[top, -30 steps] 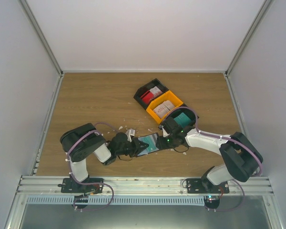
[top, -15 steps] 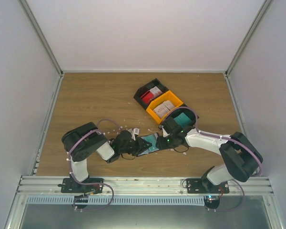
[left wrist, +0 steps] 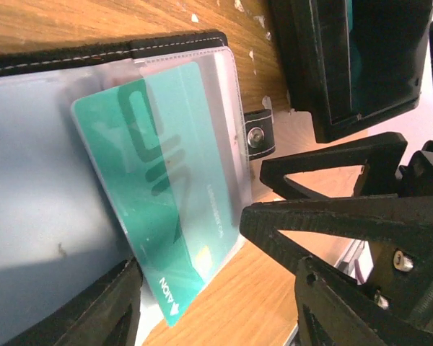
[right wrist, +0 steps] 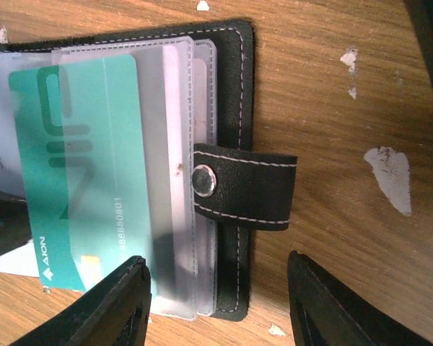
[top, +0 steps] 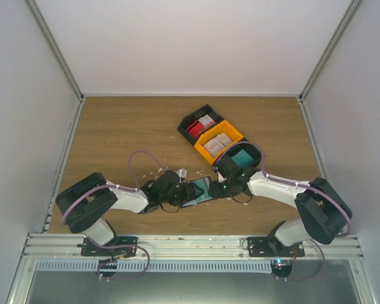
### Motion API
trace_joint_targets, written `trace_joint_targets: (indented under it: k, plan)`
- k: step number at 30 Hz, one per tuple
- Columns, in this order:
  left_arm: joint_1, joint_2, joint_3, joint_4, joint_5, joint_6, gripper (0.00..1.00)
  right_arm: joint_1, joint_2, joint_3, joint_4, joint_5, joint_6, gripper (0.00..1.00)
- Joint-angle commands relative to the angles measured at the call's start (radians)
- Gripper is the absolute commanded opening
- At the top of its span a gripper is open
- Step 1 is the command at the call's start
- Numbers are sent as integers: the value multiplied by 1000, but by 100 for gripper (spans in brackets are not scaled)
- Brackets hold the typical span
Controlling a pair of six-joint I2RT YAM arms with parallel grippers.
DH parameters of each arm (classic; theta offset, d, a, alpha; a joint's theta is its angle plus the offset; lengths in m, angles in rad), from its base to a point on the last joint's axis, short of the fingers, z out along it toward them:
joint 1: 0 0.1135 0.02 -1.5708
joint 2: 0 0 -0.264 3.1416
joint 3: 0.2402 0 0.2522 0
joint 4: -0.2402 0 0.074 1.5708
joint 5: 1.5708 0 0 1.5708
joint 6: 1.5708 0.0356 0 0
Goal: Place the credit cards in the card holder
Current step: Insert the credit card into the card holder.
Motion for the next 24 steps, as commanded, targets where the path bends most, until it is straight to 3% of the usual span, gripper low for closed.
trace_joint_targets:
  k: [1, 6, 13, 18, 24]
  plan:
    - [-15, -70, -2, -126, -61, 37, 61, 10, -32, 27, -24, 28, -14, 55]
    - [-17, -84, 8, -174, -87, 54, 60, 10, -44, 25, 3, -14, -18, 58]
    - [-18, -24, 90, -282, -135, 118, 36, 9, 7, 14, 29, -16, 7, 55]
    - [-21, 16, 127, -313, -142, 144, 25, 9, 40, 14, 39, -7, 3, 46]
    - [-26, 64, 169, -300, -111, 197, 18, 10, 53, 15, 53, -20, -15, 39]
